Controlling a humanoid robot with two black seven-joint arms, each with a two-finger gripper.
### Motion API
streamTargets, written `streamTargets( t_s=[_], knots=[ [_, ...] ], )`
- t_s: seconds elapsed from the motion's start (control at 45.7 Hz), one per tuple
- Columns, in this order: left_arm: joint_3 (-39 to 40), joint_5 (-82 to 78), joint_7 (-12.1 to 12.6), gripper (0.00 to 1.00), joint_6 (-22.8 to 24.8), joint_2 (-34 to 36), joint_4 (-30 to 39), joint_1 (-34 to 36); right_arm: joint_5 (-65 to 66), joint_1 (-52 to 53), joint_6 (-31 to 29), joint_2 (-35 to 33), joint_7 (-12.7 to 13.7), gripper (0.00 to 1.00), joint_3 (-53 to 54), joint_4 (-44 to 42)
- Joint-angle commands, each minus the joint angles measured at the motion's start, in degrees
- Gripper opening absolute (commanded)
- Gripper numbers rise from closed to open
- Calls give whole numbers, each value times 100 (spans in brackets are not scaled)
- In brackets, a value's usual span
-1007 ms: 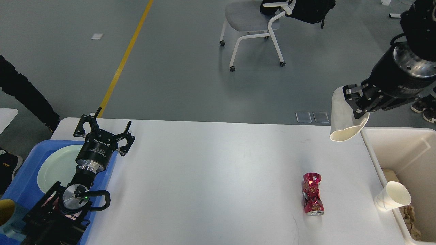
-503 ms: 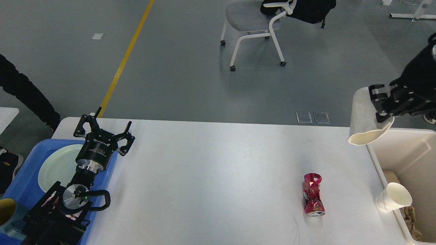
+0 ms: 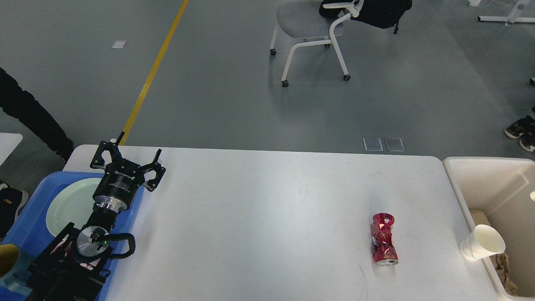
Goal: Tidy desktop
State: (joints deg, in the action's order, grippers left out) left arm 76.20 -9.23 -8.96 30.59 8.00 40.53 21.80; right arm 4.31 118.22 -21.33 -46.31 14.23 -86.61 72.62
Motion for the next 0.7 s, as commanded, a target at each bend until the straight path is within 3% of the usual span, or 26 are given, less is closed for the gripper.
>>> streamTargets(
  t_s=[0.0,0.306,0.503,0.679],
  knots=[
    [0,0,0,96,0,0,-2,0,-18,-1272,796,-107,1,0,381,-564],
    [0,0,0,96,0,0,-2,0,-272,-4384,1061,-89,-8,0,2419,-2638],
    [0,0,0,96,0,0,-2,0,-264,-6327,1079,376,-17,0,3993,-4272],
    [0,0,0,96,0,0,-2,0,-264,-7505,1087,1044,-104,0,4583,-5565]
  ],
)
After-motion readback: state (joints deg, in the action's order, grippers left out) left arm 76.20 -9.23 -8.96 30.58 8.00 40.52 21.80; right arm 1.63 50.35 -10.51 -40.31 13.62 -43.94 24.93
